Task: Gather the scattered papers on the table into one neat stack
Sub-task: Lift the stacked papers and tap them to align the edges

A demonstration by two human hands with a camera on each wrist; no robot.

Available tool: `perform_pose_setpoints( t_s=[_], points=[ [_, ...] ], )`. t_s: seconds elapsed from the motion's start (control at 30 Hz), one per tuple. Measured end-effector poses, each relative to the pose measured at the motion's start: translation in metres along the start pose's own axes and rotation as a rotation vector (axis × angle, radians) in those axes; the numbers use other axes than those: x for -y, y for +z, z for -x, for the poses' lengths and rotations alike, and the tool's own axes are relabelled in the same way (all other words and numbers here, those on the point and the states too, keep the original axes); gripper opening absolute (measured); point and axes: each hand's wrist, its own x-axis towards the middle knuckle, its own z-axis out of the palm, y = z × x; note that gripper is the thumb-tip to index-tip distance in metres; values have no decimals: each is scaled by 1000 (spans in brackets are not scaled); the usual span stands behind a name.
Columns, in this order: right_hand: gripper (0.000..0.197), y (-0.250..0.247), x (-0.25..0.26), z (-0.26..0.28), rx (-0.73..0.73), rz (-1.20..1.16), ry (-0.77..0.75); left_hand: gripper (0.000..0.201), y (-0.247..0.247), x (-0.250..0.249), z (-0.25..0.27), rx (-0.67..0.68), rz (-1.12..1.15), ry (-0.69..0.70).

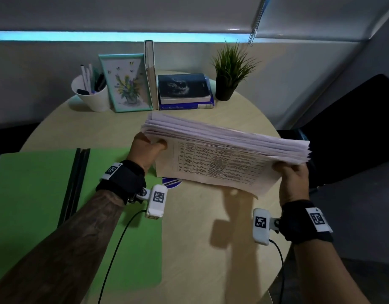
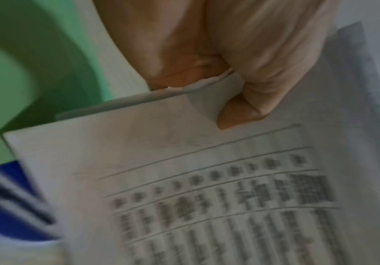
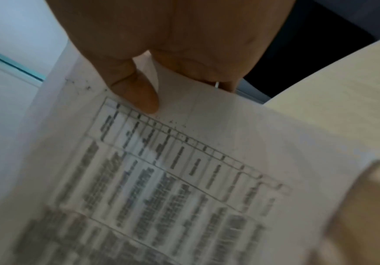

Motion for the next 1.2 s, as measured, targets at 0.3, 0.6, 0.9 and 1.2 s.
perform_pose_setpoints(
  t_s=[0.3,0.6,0.9,1.2],
  points=[
    [25,-10,15,-5,180,69,28,33,-6,-27,-22,103,-100,10],
    [25,31,27,6,2,-344,246,99,12,-11,4,-197,294,-347],
    [37,55,13,38,143,-488,368,74,37,-27,28,255,761,-454],
    [46,19,42,1,606,-284,445,59,-14,-61,4,489,433,-255]
  ],
)
